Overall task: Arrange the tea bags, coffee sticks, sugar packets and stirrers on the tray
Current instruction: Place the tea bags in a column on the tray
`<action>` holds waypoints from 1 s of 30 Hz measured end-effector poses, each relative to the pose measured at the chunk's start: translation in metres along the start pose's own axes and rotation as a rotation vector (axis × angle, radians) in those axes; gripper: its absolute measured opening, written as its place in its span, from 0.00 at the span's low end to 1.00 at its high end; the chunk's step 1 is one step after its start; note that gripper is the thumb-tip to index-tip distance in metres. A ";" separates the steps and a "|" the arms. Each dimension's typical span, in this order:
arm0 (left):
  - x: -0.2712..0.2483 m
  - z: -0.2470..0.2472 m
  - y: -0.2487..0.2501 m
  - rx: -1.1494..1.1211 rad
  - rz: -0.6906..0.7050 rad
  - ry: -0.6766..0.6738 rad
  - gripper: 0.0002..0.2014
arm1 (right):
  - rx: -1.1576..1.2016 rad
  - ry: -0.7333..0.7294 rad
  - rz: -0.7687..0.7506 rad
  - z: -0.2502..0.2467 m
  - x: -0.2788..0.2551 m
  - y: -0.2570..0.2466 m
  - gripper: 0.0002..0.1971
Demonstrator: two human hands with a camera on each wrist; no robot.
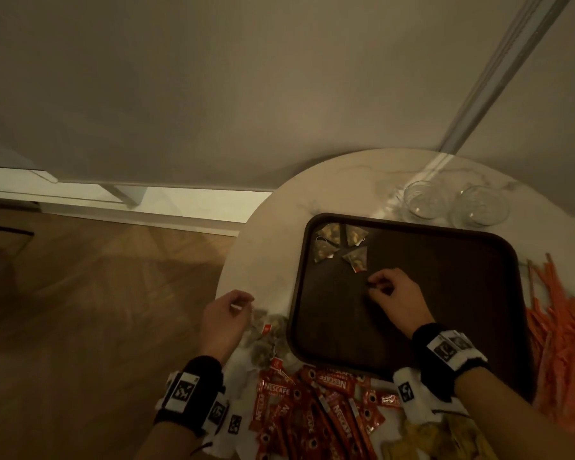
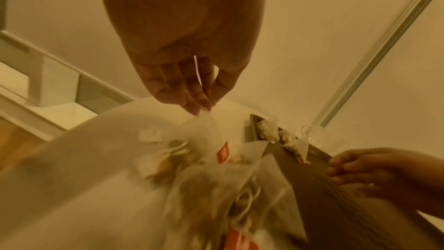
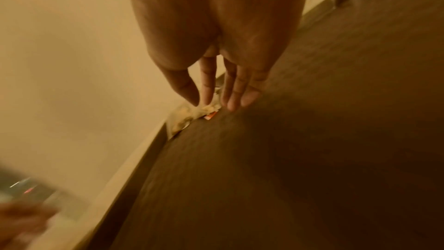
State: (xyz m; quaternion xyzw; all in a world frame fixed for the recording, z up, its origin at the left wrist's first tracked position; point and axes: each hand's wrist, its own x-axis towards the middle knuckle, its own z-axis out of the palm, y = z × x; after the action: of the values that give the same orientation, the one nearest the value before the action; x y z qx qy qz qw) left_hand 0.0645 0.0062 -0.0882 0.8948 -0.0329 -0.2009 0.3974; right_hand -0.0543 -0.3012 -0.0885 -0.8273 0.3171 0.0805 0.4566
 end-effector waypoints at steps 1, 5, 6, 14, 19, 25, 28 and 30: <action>-0.005 -0.001 -0.006 0.012 0.007 0.015 0.11 | -0.043 -0.006 -0.028 0.003 -0.014 0.002 0.10; -0.027 -0.001 -0.012 0.104 0.046 0.024 0.13 | -0.261 -0.164 -0.068 0.026 -0.076 0.010 0.28; -0.030 -0.001 -0.012 0.102 0.053 0.016 0.16 | -0.323 -0.203 -0.057 0.034 -0.088 0.012 0.32; -0.022 0.009 -0.002 0.255 0.085 -0.124 0.13 | -0.599 -0.295 0.006 0.051 -0.109 0.004 0.40; -0.018 0.004 -0.005 0.185 0.059 -0.025 0.03 | -0.598 -0.296 0.035 0.053 -0.109 0.000 0.40; -0.028 -0.005 0.004 0.089 0.127 0.062 0.04 | -0.586 -0.298 0.073 0.053 -0.107 -0.002 0.42; -0.037 -0.010 0.016 -0.008 0.147 0.118 0.04 | -0.580 -0.297 0.080 0.055 -0.106 -0.003 0.42; -0.044 -0.014 0.028 -0.057 0.161 0.139 0.04 | -0.576 -0.292 0.078 0.055 -0.105 -0.001 0.42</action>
State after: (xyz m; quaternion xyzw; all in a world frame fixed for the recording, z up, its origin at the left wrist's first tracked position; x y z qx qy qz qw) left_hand 0.0320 0.0067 -0.0447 0.8894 -0.0714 -0.1065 0.4387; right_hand -0.1275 -0.2089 -0.0746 -0.8893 0.2442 0.3022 0.2411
